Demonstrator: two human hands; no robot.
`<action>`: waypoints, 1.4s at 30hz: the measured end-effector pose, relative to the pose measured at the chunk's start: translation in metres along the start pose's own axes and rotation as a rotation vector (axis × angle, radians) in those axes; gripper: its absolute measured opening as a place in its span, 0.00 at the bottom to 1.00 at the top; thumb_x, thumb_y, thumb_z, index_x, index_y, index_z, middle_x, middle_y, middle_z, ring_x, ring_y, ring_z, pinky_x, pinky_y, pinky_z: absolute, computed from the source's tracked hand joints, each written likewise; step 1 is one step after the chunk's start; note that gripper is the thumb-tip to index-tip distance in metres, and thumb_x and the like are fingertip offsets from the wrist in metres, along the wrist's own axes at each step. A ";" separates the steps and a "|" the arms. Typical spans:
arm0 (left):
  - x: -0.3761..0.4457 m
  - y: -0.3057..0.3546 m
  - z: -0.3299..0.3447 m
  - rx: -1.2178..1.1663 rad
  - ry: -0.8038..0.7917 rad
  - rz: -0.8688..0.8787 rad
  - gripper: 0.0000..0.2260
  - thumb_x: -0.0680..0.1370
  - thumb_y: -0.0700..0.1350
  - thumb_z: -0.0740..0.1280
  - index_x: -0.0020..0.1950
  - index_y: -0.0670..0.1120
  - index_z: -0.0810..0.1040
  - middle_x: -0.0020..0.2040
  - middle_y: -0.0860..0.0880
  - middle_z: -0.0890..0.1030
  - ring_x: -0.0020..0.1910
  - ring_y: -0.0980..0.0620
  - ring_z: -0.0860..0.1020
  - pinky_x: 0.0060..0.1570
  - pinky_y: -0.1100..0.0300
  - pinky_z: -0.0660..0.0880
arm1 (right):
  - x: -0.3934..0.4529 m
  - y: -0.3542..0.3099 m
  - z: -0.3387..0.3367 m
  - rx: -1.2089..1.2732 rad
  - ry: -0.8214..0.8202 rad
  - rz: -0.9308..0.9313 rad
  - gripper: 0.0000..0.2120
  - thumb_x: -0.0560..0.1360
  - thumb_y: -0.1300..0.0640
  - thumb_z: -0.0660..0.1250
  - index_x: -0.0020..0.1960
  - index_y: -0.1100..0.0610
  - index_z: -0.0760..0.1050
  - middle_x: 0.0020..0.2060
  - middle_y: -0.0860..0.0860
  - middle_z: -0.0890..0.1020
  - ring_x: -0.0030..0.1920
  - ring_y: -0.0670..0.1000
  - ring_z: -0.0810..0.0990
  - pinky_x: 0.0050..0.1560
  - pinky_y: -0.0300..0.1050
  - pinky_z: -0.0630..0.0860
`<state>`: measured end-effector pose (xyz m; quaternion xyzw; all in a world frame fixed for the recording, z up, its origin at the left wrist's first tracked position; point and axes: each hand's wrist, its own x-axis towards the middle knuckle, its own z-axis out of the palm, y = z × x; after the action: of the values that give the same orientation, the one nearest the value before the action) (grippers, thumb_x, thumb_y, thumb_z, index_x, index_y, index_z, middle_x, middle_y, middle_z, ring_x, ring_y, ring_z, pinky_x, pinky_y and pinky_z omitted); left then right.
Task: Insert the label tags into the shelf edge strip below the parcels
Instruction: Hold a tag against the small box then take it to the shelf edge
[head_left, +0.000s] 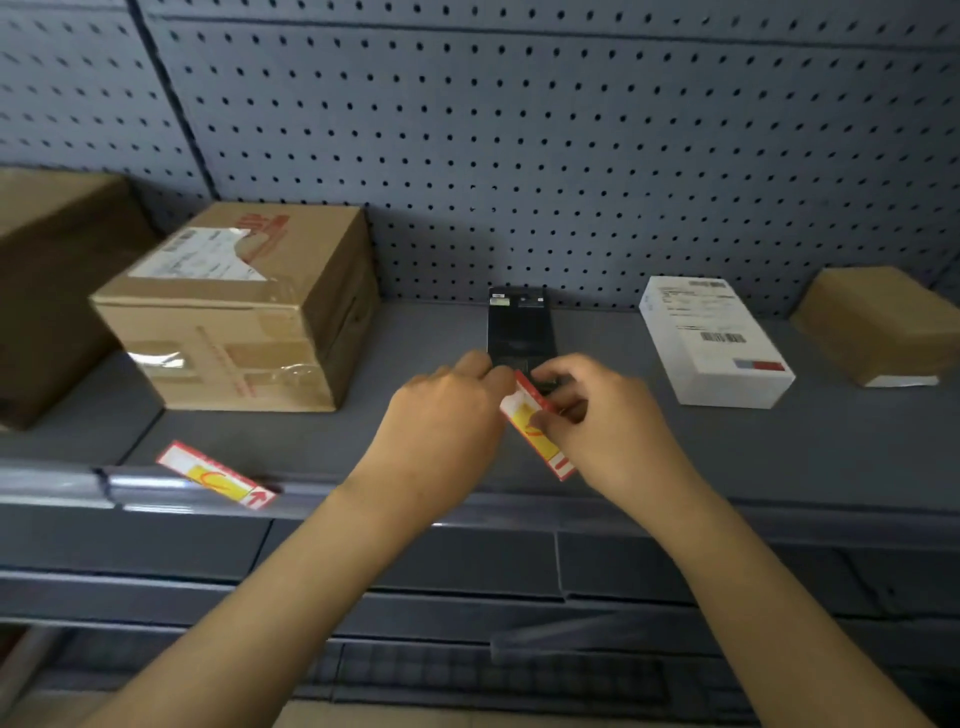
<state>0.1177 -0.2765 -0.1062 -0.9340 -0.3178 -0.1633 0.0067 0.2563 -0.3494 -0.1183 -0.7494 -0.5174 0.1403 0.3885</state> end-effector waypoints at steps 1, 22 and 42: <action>-0.004 -0.002 0.002 -0.028 0.002 -0.001 0.11 0.77 0.42 0.61 0.59 0.49 0.72 0.55 0.49 0.74 0.49 0.46 0.77 0.41 0.56 0.72 | -0.001 0.000 0.003 0.016 -0.013 0.014 0.11 0.72 0.53 0.71 0.54 0.49 0.76 0.41 0.46 0.83 0.37 0.42 0.80 0.36 0.42 0.81; -0.040 0.022 0.031 -0.048 -0.140 0.019 0.06 0.78 0.44 0.59 0.54 0.50 0.71 0.45 0.46 0.82 0.42 0.41 0.80 0.36 0.55 0.72 | -0.024 0.022 0.000 0.086 -0.092 -0.073 0.13 0.72 0.63 0.70 0.48 0.47 0.73 0.38 0.43 0.79 0.38 0.39 0.78 0.35 0.29 0.76; -0.051 0.025 0.040 0.135 -0.189 0.051 0.15 0.75 0.38 0.62 0.58 0.52 0.77 0.55 0.49 0.80 0.52 0.46 0.79 0.47 0.55 0.75 | -0.034 0.025 0.003 0.065 -0.064 -0.181 0.15 0.72 0.64 0.70 0.47 0.48 0.69 0.38 0.41 0.76 0.38 0.35 0.76 0.37 0.23 0.72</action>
<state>0.1065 -0.3225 -0.1579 -0.9503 -0.3036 -0.0525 0.0436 0.2568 -0.3820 -0.1445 -0.6816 -0.5904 0.1453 0.4071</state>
